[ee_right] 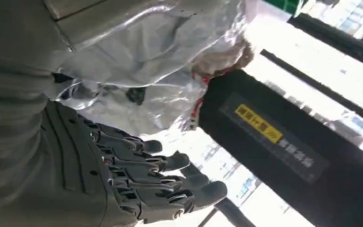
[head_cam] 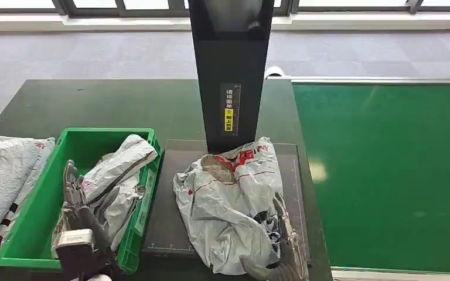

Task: Moved the parcel from conveyor to table for the left to box.

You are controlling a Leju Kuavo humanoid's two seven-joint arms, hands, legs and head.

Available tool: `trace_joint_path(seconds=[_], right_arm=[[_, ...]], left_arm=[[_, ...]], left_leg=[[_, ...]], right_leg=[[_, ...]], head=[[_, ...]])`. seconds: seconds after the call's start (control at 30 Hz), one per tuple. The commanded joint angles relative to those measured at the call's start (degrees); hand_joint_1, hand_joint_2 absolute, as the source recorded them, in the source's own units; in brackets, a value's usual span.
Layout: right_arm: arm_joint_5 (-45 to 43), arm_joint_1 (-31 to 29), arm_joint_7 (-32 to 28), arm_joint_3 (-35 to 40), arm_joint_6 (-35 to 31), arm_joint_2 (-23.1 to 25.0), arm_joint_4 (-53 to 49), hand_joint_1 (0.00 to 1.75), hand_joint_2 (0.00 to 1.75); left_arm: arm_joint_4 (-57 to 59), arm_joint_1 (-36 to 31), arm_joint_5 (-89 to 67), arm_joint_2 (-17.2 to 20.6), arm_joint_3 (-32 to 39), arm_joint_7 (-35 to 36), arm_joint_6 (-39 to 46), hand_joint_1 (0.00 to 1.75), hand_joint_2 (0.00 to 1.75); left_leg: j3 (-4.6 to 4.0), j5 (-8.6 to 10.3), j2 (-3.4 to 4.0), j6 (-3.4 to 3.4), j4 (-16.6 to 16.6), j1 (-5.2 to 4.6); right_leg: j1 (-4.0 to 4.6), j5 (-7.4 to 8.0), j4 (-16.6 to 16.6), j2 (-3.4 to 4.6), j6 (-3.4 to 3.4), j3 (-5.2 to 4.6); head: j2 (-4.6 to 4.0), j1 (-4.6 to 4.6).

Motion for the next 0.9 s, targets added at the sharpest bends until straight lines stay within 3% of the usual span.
trace_joint_path(seconds=[0.03, 0.13, 0.17, 0.27, 0.37, 0.4, 0.47, 0.8, 0.9], right_arm=[[-0.14, -1.87, 0.35, 5.58, 0.18, -4.36, -2.22, 0.0, 1.75], [-1.53, -2.48, -1.11, 5.21, 0.28, -4.62, -2.19, 0.0, 1.75], [-2.98, -2.48, -4.06, 4.73, -0.38, -4.79, -3.57, 0.0, 1.75], [-4.36, -3.1, -6.67, 3.13, 1.88, -4.94, -5.82, 0.0, 1.75], [-5.64, -5.38, -6.84, 4.83, 2.76, -5.93, -7.18, 0.0, 1.75], [-5.97, -6.21, -6.84, 5.67, 2.15, -6.18, -7.06, 0.0, 1.75], [-6.4, -7.61, -6.84, 6.7, 2.15, -6.17, -6.38, 0.0, 1.75], [-8.24, -9.56, -6.84, 7.71, 3.82, -6.13, -6.93, 0.0, 1.75], [-7.87, -12.06, -6.84, 8.66, 5.51, -4.72, -6.32, 0.0, 1.75]], left_arm=[[7.41, -2.6, -1.29, 2.4, -3.21, 0.39, -1.23, 0.0, 0.0], [8.26, -3.05, -2.95, 4.32, -7.19, 2.11, -7.02, 0.0, 0.0], [9.71, -4.0, -9.41, 6.17, -10.86, 2.83, -8.89, 0.0, 0.0], [14.5, -6.32, -16.06, 5.14, -15.28, 3.78, -8.0, 0.0, 0.0], [19.63, -8.63, -18.53, 5.25, -20.44, 0.37, -6.84, 0.0, 0.0], [19.76, -9.03, -19.77, 5.31, -22.24, 0.11, -4.46, 0.0, 1.75], [18.21, -9.35, -22.3, 5.74, -25.51, 0.11, 0.32, 0.0, 1.75], [16.71, -9.2, -27.31, 4.81, -26.04, 1.25, 0.83, 0.0, 1.75], [22.65, -11.7, -31.8, 3.19, -25.47, 4.59, 0.8, 0.0, 1.75]], left_leg=[[-0.03, 0.1, -0.1, 0.03, -0.07, -0.02], [-0.02, 0.13, -0.06, 0.05, -0.11, 0.0], [-0.06, 0.12, -0.11, 0.04, -0.09, -0.03], [-0.11, 0.14, -0.22, 0.05, -0.06, -0.07], [-0.12, 0.22, -0.19, 0.08, -0.1, -0.06], [-0.11, 0.26, -0.15, 0.08, -0.15, -0.06], [-0.09, 0.12, -0.1, 0.04, -0.02, -0.06], [-0.07, 0.07, -0.02, 0.05, 0.05, -0.03], [-0.1, 0.09, 0.0, 0.05, 0.04, -0.05]], right_leg=[[-0.01, 0.07, -0.08, -0.02, 0.0, 0.0], [0.01, 0.14, -0.14, 0.05, 0.0, 0.0], [-0.02, 0.1, -0.08, -0.03, 0.01, -0.02], [-0.06, 0.08, -0.05, -0.15, 0.02, -0.05], [-0.06, 0.19, -0.14, -0.09, 0.03, -0.04], [-0.07, 0.25, -0.2, -0.03, 0.02, -0.04], [-0.07, 0.14, -0.05, -0.03, 0.07, -0.05], [-0.02, 0.14, -0.01, 0.06, 0.07, -0.06], [-0.05, 0.15, 0.0, 0.07, 0.06, -0.08]], head=[[0.0, 0.0], [0.0, 0.0], [0.0, 0.0], [0.0, 0.0], [0.0, 0.0], [0.0, 0.0], [0.0, 0.0], [0.0, 0.02], [0.0, 0.0]])
